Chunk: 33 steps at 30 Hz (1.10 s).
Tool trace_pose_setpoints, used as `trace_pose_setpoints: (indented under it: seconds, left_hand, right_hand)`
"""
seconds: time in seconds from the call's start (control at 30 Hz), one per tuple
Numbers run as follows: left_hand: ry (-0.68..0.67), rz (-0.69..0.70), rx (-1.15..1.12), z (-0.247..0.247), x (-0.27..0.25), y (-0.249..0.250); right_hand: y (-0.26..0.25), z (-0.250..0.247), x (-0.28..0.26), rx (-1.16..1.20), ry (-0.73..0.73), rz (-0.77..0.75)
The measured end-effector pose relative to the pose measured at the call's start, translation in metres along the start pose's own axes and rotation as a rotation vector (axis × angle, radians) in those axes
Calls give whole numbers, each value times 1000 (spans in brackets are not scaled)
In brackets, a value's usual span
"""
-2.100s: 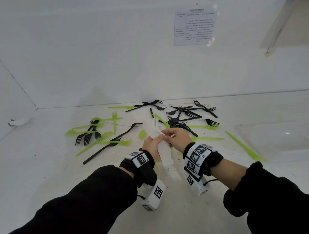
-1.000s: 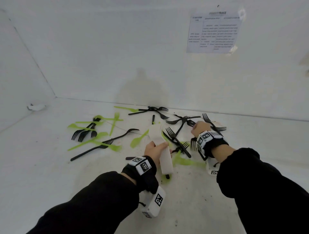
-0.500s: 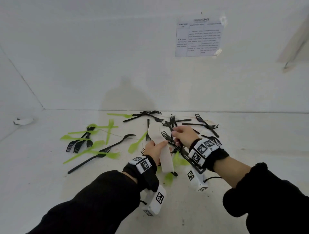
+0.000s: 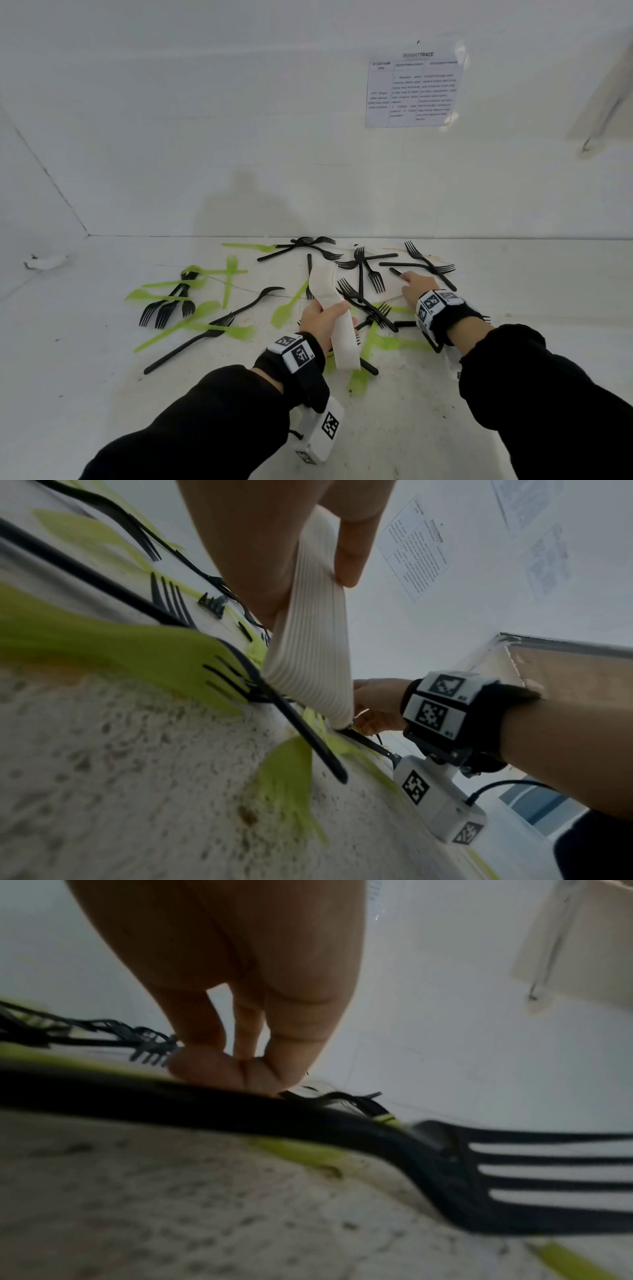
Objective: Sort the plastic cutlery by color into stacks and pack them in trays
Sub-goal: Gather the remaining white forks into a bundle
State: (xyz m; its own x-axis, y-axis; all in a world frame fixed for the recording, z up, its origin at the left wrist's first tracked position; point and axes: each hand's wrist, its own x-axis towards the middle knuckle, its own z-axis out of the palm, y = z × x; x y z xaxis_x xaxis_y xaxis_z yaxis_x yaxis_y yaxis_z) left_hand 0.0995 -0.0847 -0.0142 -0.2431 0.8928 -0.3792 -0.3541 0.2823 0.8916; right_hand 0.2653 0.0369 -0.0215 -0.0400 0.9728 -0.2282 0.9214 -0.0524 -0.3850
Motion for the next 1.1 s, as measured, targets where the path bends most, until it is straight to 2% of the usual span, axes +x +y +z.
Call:
trace_pose_setpoints:
  seconds: [0.2, 0.37, 0.47, 0.6, 0.67, 0.77, 0.83, 0.9, 1.0, 1.1]
  left_hand:
    - [-3, 10, 7, -2, 4, 4]
    - [-16, 16, 10, -1, 7, 6]
    - [-16, 19, 1, -1, 6, 4]
    - [-9, 13, -5, 0, 8, 1]
    - [-16, 15, -8, 1, 8, 0]
    - [-26, 32, -19, 2, 8, 2]
    - [-26, 49, -21, 1, 9, 1]
    - [-3, 67, -15, 0, 9, 1]
    - [28, 64, -22, -3, 12, 0]
    - [48, 83, 54, -5, 19, 0]
  right_hand:
    - [-12, 0, 6, -116, 1, 0]
    - [-9, -3, 8, -228, 61, 53]
    - [-8, -13, 9, -86, 101, 111]
    - [-14, -22, 12, 372, 194, 58]
    - [-27, -23, -2, 560, 106, -63]
    - [-49, -13, -39, 798, -240, -216]
    - [-58, -2, -59, 883, -373, -249]
    - [-61, 8, -68, 857, -314, -278]
    - [-62, 17, -67, 619, -178, -343]
    - [-62, 20, -63, 483, -149, -379]
